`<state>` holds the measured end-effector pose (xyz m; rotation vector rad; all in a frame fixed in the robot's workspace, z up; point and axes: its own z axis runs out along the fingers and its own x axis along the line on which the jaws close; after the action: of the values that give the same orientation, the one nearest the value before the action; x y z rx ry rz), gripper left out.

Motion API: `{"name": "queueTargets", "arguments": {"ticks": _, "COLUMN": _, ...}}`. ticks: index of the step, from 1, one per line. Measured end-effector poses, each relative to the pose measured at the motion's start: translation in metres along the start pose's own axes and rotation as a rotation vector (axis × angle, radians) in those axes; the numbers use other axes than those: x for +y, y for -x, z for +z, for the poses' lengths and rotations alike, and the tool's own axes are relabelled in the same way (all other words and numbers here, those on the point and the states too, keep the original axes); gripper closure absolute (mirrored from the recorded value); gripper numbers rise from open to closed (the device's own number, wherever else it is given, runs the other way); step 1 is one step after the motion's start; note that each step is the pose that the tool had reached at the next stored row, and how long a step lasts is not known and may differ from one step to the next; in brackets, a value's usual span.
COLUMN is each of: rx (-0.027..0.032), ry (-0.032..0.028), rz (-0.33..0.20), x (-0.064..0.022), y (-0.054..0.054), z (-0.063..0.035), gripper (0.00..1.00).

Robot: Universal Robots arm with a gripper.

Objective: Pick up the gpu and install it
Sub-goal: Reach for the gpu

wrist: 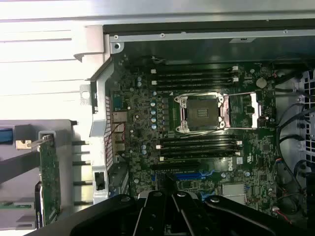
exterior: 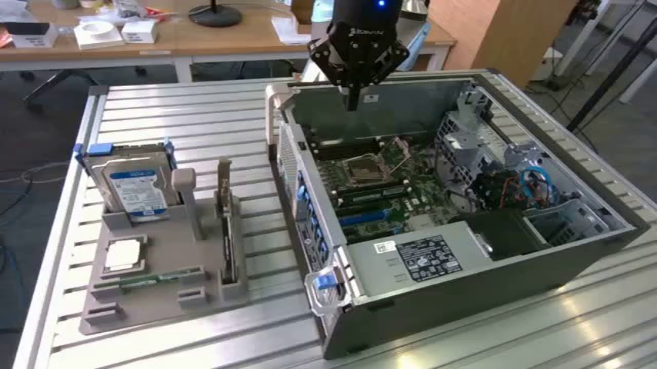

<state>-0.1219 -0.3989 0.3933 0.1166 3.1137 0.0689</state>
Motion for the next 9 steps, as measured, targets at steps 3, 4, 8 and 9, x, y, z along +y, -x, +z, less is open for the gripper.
{"name": "queueTargets", "arguments": {"ticks": 3, "rx": 0.0, "ry": 0.0, "rz": 0.0, "x": 0.0, "y": 0.0, "z": 0.0, "gripper": 0.9}}
{"name": "queueTargets", "arguments": {"ticks": 4, "rx": 0.0, "ry": 0.0, "rz": 0.0, "x": 0.0, "y": 0.0, "z": 0.0, "gripper": 0.9}}
{"name": "queueTargets", "arguments": {"ticks": 8, "rx": 0.0, "ry": 0.0, "rz": 0.0, "x": 0.0, "y": 0.0, "z": 0.0, "gripper": 0.9}}
{"name": "queueTargets", "arguments": {"ticks": 9, "rx": 0.0, "ry": 0.0, "rz": 0.0, "x": 0.0, "y": 0.0, "z": 0.0, "gripper": 0.9}}
